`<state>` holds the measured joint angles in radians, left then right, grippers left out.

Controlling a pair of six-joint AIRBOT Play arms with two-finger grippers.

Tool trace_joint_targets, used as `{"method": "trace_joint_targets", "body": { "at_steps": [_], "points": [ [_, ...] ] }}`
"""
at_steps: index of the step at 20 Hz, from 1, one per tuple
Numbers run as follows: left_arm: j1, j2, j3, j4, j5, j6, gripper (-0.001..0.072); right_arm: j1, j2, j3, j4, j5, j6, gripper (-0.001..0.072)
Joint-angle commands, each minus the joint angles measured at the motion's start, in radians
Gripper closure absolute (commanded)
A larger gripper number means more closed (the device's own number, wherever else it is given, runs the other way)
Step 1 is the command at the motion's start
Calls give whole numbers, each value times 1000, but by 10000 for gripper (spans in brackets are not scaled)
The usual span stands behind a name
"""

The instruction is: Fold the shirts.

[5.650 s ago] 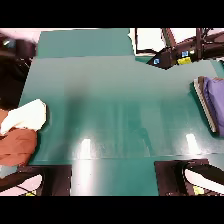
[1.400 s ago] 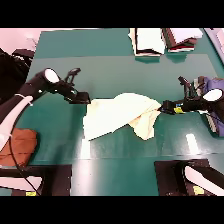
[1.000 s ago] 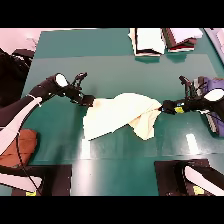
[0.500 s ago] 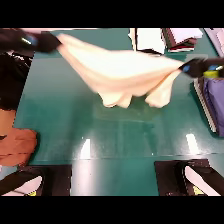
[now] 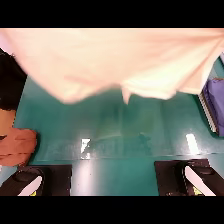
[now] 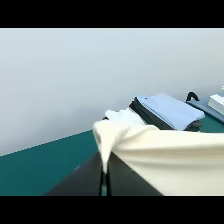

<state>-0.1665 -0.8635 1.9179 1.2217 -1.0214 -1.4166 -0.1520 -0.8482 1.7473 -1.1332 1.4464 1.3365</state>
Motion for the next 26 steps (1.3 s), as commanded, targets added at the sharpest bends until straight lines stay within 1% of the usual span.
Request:
{"method": "trace_joint_targets", "body": {
  "at_steps": [1, 4, 7, 8, 11, 12, 13, 14, 18, 21, 23, 26],
  "points": [
    [1, -58, 24, 54, -92, -27, 686, 16, -72, 75, -19, 116, 46, 695],
    [1, -236, 24, 58, -282, -26, 685, 104, -154, -31, -19, 150, 78, 695],
    [1, -456, 24, 58, -441, -23, 685, 214, -229, -244, -22, 121, 77, 695],
    [1, -525, 23, 58, -463, -23, 685, 252, -248, -327, -22, 87, 77, 695],
    [1, -670, 23, 58, -453, -24, 685, 346, -281, -536, -22, -44, 77, 693],
    [1, -697, 23, 58, -453, -24, 685, 364, -284, -582, -21, -82, 77, 661],
    [1, -710, 24, 60, -452, -23, 685, 375, -285, -616, -21, -106, 77, 399],
    [1, -712, 24, 72, -446, -23, 686, 377, -285, -631, -21, -112, 77, 210],
    [1, -696, 24, 138, -431, -23, 685, 312, -234, -631, -23, -105, 59, 201],
    [1, -696, 24, 135, -430, -23, 685, 152, -200, -633, -65, -104, 51, 201],
    [1, -696, 24, 132, -428, -23, 685, 19, -243, -633, -70, -105, 49, 202],
    [1, -696, 24, 132, -428, -23, 685, -124, -373, -633, -61, -151, 34, 204]
  ]
}}
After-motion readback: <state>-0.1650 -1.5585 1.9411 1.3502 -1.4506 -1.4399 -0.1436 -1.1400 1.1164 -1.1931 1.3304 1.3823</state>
